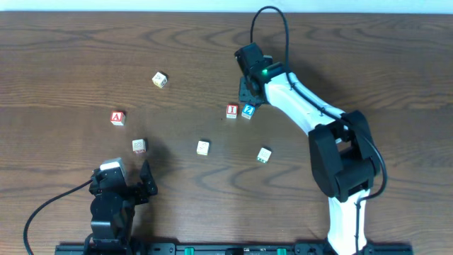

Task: Spell out Ai2
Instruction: 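Place the blue '2' block right of the 'I' block, release, then raise the right gripper away from the placed blocks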

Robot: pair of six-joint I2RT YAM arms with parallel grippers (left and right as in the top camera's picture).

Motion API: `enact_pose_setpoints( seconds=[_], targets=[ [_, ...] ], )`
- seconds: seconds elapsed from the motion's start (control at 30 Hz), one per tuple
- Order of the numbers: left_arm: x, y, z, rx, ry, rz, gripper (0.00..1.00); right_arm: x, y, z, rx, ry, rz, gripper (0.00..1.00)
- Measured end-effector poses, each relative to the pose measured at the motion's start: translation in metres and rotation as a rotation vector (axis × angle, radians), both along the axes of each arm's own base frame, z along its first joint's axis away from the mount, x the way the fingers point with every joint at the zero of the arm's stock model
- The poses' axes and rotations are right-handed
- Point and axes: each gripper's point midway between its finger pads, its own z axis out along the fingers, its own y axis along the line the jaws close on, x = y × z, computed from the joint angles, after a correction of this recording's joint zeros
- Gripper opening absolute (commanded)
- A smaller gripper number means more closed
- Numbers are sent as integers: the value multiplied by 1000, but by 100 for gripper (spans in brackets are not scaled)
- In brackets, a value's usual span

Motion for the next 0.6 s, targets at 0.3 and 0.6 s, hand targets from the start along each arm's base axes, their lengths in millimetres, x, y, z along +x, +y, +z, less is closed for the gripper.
enact_pose_setpoints(
  seconds=[0.3,0.6],
  targets=[
    [0,0,0,0,0,0,95,42,12,92,25,-136,63,8],
    [0,0,0,0,0,0,95,20,9,161,-5,-92,139,1]
  ],
)
